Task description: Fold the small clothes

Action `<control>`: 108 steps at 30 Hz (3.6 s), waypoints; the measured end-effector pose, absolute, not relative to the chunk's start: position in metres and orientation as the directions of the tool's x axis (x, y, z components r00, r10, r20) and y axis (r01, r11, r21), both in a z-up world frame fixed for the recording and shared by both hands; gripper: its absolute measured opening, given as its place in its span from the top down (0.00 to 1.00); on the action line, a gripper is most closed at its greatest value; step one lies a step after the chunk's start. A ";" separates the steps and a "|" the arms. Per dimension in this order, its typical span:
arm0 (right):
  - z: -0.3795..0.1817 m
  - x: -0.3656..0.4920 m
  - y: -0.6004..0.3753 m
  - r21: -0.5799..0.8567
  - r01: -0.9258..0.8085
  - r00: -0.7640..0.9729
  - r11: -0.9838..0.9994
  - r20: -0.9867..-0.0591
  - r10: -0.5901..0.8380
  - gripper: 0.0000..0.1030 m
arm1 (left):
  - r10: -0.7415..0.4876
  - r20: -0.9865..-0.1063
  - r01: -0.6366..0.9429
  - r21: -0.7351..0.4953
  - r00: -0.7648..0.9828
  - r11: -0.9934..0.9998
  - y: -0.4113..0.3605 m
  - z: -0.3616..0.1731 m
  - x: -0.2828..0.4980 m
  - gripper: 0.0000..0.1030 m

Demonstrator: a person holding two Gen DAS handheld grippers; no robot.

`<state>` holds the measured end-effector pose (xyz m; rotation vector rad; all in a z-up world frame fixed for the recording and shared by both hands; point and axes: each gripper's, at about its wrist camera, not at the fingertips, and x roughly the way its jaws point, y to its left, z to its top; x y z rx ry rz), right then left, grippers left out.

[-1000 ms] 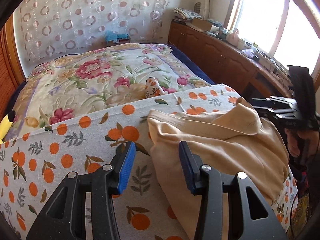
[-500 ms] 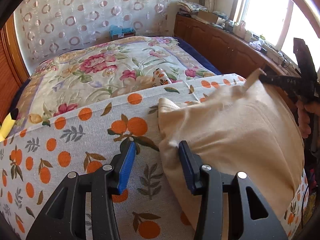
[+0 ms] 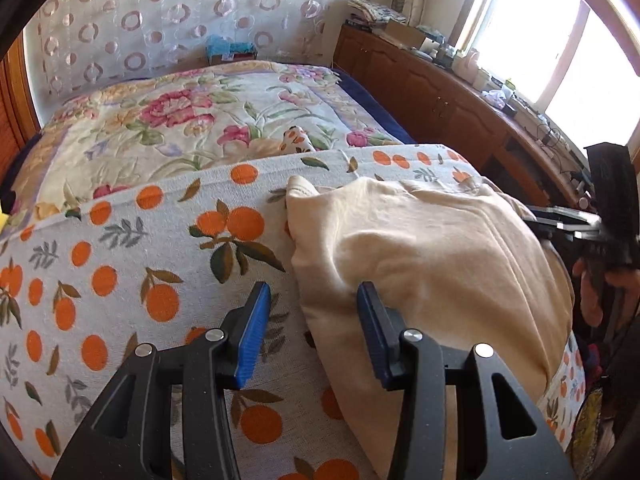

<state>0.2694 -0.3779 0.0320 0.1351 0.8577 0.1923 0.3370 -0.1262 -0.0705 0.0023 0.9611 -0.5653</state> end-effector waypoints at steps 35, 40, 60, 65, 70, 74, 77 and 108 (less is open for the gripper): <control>0.125 0.365 -0.101 -0.038 -0.660 0.608 0.750 -0.614 0.503 0.91 | -0.458 -0.538 0.275 -0.387 0.708 0.880 0.150 0.018 0.228 0.93; 0.107 0.440 -0.026 -0.085 -0.727 0.557 0.681 -0.654 0.512 0.91 | -0.388 -0.577 0.154 -0.412 0.719 0.898 0.196 -0.016 0.239 0.93; 0.043 0.548 0.055 -0.045 -0.617 0.598 0.786 -0.675 0.432 0.44 | -0.291 -0.655 0.020 -0.388 0.697 0.922 0.242 -0.085 0.242 0.93; 0.015 0.549 0.029 0.068 -0.563 0.536 0.824 -0.729 0.426 0.43 | -0.264 -0.666 0.003 -0.366 0.698 0.931 0.239 -0.089 0.234 0.93; 0.001 0.567 0.019 0.241 -0.505 0.459 0.828 -0.737 0.495 0.43 | -0.249 -0.683 -0.015 -0.356 0.687 0.934 0.238 -0.094 0.233 0.93; 0.013 0.576 0.020 0.290 -0.516 0.470 0.806 -0.691 0.549 0.92 | -0.230 -0.692 -0.027 -0.339 0.685 0.940 0.238 -0.095 0.233 0.93; 0.030 0.579 0.022 0.258 -0.500 0.555 0.826 -0.637 0.535 0.94 | -0.205 -0.696 -0.038 -0.317 0.688 0.948 0.236 -0.094 0.231 0.94; 0.061 0.279 -0.117 0.021 -0.499 0.761 0.866 -0.468 0.450 0.39 | -0.117 -0.497 0.110 -0.044 0.860 0.993 0.118 0.015 0.147 0.19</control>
